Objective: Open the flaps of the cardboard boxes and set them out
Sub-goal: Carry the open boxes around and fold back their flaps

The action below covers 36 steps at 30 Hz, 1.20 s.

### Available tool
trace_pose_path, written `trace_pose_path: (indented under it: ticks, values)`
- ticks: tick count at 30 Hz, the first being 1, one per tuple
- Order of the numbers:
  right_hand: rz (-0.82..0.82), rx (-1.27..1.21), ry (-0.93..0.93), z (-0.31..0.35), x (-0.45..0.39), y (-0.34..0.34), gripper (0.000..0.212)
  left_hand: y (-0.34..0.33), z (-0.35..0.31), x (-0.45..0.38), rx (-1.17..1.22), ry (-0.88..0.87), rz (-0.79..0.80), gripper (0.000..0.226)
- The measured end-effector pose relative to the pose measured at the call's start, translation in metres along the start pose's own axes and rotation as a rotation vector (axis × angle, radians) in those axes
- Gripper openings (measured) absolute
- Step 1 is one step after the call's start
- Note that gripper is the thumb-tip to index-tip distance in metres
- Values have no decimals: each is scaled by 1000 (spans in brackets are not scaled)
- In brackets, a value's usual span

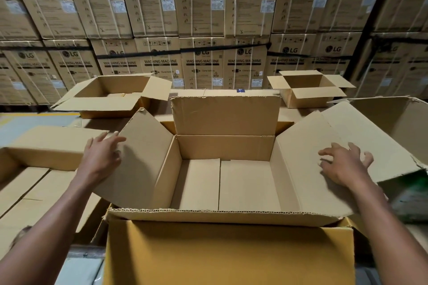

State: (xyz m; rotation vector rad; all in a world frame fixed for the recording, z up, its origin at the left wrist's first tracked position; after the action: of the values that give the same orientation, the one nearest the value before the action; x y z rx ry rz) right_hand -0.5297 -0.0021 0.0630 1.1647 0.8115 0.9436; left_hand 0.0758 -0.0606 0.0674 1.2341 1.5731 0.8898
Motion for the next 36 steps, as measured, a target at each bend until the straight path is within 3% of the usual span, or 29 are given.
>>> trace_pose_path:
  ticks: [5,9,15,26,36]
  values:
    - [-89,-180,65,10,18,16,31,21,-28,18,334,31,-52,42]
    - [8,-575,161,38,40,36,34,41,-62,49,548,45,-153,37]
    - [119,-774,388,94,77,52,24,53,-74,106,835,55,-176,35]
    - [290,-1019,796,210,170,39,22,62,-23,269,831,366,-483,26]
    - [762,-1023,988,336,348,-61,22,59,79,414,998,698,-630,26]
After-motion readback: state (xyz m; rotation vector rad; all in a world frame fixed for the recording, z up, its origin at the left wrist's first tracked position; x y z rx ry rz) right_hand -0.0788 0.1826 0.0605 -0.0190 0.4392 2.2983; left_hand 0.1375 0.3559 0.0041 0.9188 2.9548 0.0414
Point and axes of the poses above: each hand's wrist, its own x-axis away from the middle knuckle, its own y-axis out of the back of the hand, z = x × y, the point moved 1 cm from there along -x, towards the middle knuckle, and after that the axes turned 3 degrees about x, right-handed, at the moved point
